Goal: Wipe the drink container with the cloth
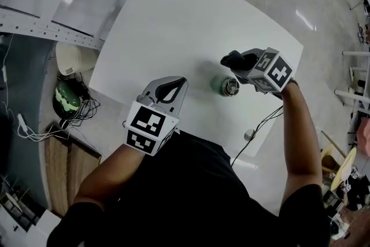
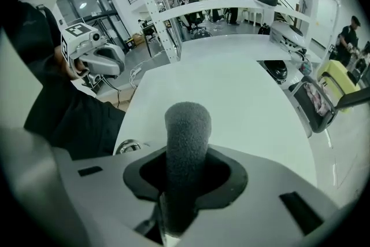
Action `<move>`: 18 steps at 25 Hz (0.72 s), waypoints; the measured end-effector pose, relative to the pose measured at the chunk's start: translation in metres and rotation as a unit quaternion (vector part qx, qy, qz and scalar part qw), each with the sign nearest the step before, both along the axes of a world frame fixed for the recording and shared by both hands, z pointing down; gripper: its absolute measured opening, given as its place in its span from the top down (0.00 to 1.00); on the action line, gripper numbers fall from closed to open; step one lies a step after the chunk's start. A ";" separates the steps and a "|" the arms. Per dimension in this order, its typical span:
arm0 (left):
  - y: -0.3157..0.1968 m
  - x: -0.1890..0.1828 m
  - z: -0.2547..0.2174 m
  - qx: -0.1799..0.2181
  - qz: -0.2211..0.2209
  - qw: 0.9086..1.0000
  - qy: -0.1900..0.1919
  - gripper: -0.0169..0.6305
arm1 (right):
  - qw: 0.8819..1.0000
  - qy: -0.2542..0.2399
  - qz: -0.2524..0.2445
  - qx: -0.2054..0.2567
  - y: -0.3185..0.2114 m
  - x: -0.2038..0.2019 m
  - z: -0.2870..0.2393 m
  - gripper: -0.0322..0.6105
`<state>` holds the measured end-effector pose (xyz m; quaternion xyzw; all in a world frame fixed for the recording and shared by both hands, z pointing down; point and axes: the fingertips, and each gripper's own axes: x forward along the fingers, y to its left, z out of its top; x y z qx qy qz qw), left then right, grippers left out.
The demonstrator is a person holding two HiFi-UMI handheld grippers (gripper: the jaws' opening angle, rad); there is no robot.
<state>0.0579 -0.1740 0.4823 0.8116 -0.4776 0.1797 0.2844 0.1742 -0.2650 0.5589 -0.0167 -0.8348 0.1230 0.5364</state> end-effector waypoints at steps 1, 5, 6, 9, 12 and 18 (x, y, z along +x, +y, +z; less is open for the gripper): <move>0.000 0.001 0.001 -0.002 -0.001 1.000 0.000 0.95 | 1.000 0.004 -0.001 -0.003 -0.001 0.002 0.004 0.77; -0.001 0.001 0.003 -0.008 -0.006 1.000 0.000 0.95 | 1.000 0.023 -0.009 -0.012 -0.001 0.007 0.023 0.77; -0.001 0.001 0.003 -0.008 -0.008 1.000 0.000 0.95 | 0.999 0.029 -0.011 -0.013 -0.001 0.009 0.028 0.77; -0.001 -0.001 0.005 -0.010 -0.012 1.000 -0.002 0.95 | 0.999 0.047 -0.013 -0.021 0.000 0.012 0.042 0.77; 0.000 -0.005 0.009 -0.014 -0.016 1.000 -0.002 0.95 | 0.998 0.054 -0.008 -0.034 -0.001 0.010 0.055 0.77; 0.005 -0.009 0.011 -0.019 -0.021 1.000 -0.001 0.95 | 0.997 0.042 0.011 -0.062 -0.002 0.000 0.075 0.77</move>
